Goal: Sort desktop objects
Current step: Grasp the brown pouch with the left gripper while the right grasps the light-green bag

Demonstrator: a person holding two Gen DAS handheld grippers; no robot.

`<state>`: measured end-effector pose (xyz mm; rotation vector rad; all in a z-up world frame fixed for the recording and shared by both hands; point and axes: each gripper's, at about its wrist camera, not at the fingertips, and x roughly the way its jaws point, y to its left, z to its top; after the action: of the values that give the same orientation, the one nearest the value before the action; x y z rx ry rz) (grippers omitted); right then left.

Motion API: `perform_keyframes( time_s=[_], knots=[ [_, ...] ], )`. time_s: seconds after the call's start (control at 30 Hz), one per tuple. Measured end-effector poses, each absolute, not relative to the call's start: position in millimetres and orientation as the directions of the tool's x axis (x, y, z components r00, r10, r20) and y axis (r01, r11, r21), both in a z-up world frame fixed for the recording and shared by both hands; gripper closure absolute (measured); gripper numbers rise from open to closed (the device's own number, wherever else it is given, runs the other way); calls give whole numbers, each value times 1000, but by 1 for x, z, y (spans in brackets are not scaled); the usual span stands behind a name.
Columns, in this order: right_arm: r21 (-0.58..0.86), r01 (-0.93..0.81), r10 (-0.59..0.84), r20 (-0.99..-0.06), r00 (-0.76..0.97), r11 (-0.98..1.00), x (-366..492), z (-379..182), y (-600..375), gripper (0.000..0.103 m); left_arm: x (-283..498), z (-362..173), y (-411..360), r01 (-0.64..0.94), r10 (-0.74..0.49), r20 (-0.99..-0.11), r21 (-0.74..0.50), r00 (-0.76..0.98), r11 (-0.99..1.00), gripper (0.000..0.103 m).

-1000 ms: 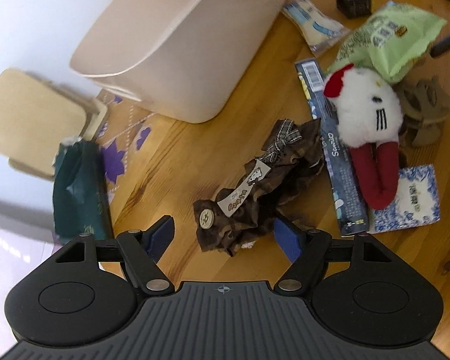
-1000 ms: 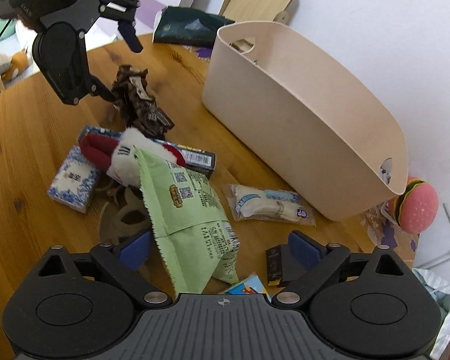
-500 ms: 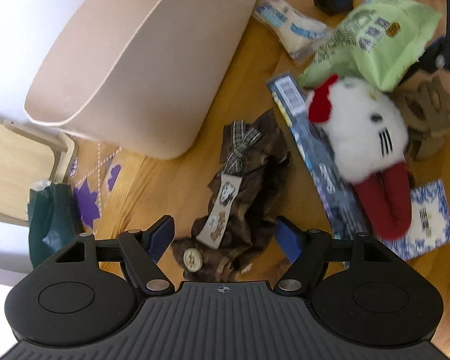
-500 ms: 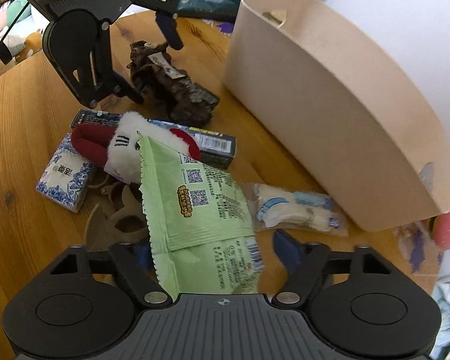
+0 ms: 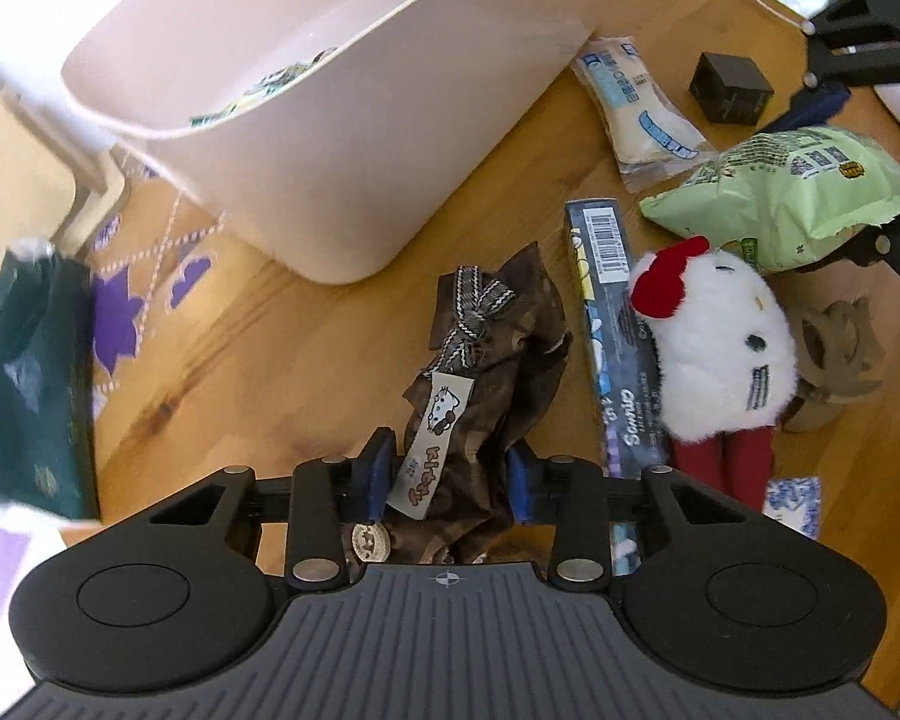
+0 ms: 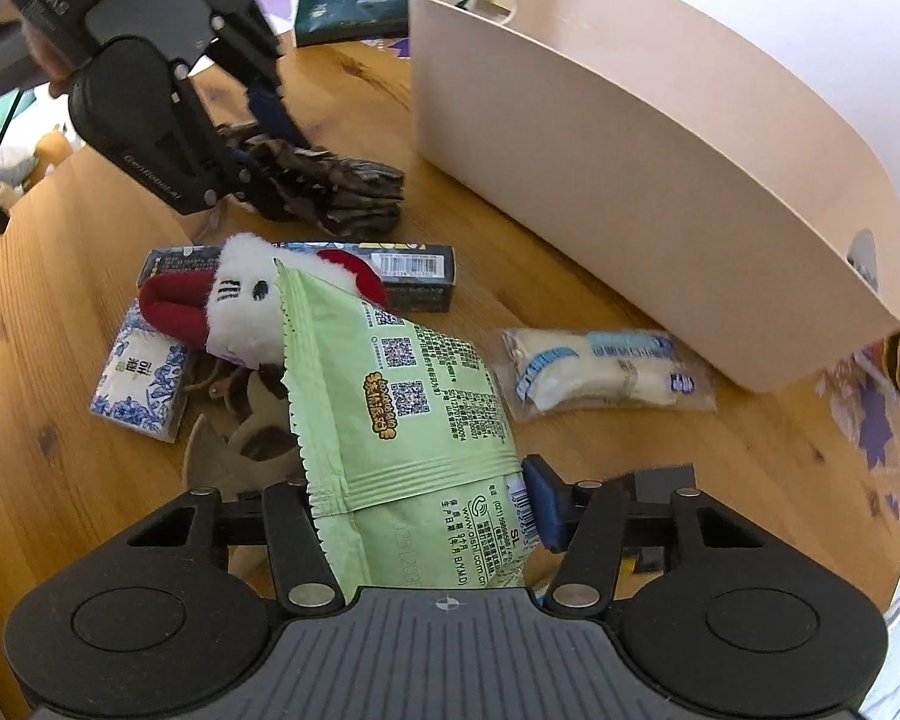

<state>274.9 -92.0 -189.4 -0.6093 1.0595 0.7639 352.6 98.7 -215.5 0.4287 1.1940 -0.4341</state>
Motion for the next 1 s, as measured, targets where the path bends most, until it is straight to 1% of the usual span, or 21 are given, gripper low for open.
perform_keyframes(
  time_s=[0.43,0.63,0.87,1.0],
  knots=[
    [-21,-731,323,-888,326,682,266,-152,-121,51,316,-195,126,412,-107,-929,52,353,910,65],
    [-10,-706,342,-870,356,709,263,-138,-136,51,301,-173,132,370,-122,-907,40,403,928,65],
    [-11,-677,360,-841,404,736,260,-117,-151,51,294,-139,129,365,-140,-872,47,469,930,65],
    [-19,-661,365,-822,437,750,262,-104,-157,51,296,-120,130,338,-161,-853,19,496,941,65]
  ],
)
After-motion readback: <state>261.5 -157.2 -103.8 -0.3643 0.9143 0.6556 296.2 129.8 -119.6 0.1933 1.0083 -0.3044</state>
